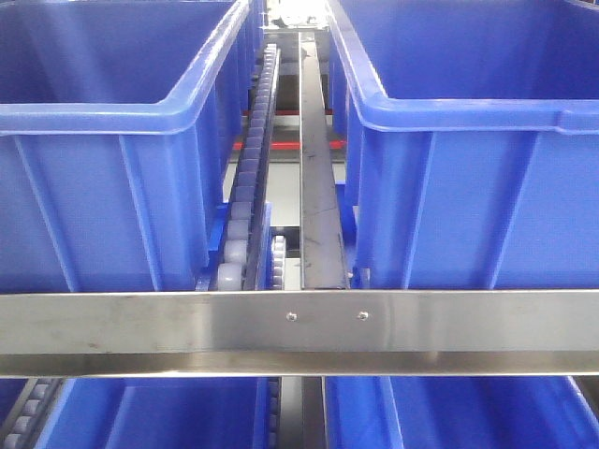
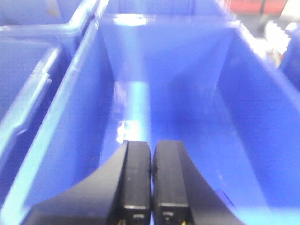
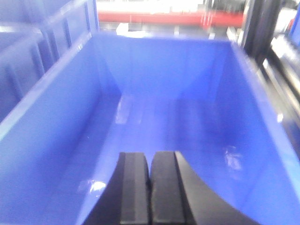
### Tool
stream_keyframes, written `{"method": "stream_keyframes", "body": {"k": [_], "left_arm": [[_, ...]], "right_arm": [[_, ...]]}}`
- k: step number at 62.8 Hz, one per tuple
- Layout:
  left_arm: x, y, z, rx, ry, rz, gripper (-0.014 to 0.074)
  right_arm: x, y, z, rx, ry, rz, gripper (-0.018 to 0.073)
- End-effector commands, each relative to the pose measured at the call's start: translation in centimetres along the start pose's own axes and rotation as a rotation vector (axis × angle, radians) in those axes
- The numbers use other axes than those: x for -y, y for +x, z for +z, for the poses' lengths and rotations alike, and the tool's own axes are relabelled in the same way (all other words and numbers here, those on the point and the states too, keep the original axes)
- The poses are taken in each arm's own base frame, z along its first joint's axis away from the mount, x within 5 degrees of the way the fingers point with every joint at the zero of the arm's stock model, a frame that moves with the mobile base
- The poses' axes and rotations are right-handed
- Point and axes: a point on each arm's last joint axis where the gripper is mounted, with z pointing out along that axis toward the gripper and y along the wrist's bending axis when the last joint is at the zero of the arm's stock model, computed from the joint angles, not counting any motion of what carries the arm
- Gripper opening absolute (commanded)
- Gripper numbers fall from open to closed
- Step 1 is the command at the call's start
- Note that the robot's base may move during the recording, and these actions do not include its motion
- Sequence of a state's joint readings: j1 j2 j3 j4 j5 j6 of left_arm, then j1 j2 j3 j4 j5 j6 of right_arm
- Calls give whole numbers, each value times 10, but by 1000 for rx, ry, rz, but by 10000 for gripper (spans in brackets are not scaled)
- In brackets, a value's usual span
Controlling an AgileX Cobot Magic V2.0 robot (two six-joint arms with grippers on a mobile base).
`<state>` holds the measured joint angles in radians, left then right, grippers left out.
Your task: Pick and sort blue part to right shelf
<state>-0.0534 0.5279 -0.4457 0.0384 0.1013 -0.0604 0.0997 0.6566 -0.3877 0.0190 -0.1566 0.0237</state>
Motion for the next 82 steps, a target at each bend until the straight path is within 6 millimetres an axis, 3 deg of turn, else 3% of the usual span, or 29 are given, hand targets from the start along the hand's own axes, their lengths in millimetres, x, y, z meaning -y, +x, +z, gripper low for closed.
{"method": "stream_keyframes", "body": {"k": [1, 17, 53, 63, 82], "left_arm": [[0, -8, -16, 152, 7, -15, 124], [0, 9, -46, 213, 7, -16, 124], [0, 14, -47, 192, 6, -16, 124], [0, 14, -47, 192, 6, -16, 124], [0, 14, -47, 192, 6, -16, 124]], "right_arm": [[0, -14, -14, 160, 1, 1, 55], [1, -8, -37, 218, -2, 1, 55], [1, -7, -37, 220, -2, 1, 55], [1, 10, -40, 190, -1, 1, 55], [3, 55, -72, 256, -4, 1, 55]]}}
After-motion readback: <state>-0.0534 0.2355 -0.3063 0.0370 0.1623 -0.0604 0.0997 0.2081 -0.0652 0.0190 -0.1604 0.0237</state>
